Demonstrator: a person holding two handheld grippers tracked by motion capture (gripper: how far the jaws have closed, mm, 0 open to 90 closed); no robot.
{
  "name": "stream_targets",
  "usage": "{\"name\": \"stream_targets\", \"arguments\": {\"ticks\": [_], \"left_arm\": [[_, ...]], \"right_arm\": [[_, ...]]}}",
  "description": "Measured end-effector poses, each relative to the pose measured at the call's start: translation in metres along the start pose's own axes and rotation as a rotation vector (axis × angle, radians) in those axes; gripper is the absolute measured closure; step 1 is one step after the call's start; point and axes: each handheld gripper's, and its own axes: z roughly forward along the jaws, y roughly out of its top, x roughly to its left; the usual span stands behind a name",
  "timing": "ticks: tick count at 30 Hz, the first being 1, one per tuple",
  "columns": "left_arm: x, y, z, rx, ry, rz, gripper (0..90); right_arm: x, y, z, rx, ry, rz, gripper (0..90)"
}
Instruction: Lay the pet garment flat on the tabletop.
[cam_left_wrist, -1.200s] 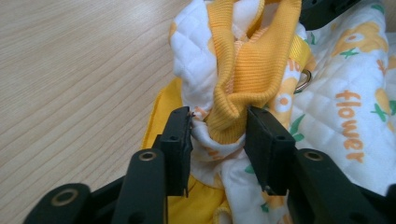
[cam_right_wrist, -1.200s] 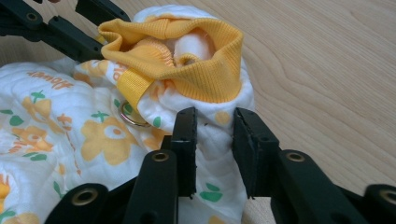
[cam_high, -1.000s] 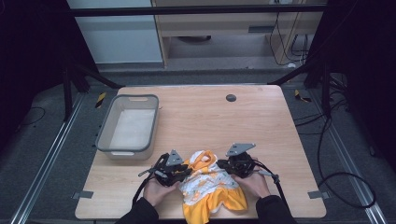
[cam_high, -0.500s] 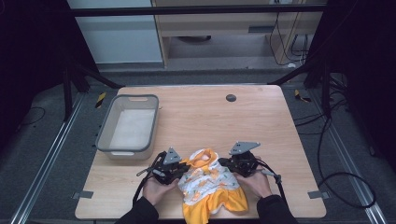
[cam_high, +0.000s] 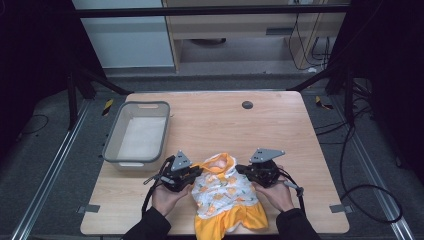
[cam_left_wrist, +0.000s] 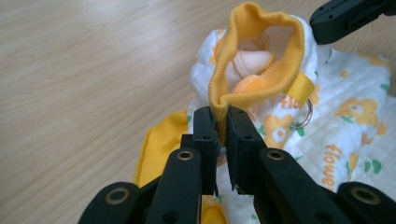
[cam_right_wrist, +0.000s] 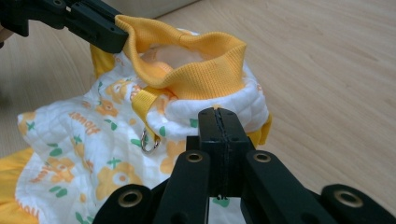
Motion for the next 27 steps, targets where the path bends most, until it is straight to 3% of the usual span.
{"name": "stream_targets", "arguments": {"ticks": [10,19,22,24,26,27], "left_arm": [[0.008,0.024,-0.013,-0.097,0.049,-0.015,84.1],[0.013,0.046,-0.010,-0.161,0.125,-0.009,84.6],[0.015,0.053,-0.007,-0.177,0.139,-0.015,84.7],[0.018,0.061,-0.002,-0.198,0.160,-0.021,84.7],[0.018,0.064,0.000,-0.203,0.166,-0.026,84.7],[0.021,0.067,0.004,-0.210,0.186,-0.027,84.7]], "right_arm": [[-0.001,0.019,-0.008,-0.084,-0.046,0.008,90.0],[-0.006,0.031,-0.006,-0.150,-0.118,0.033,90.0],[-0.009,0.034,-0.005,-0.184,-0.151,0.044,90.0],[-0.012,0.038,-0.003,-0.230,-0.206,0.046,90.0],[-0.014,0.039,-0.002,-0.242,-0.219,0.052,90.0],[-0.017,0.041,0.003,-0.246,-0.256,0.058,90.0]]}}
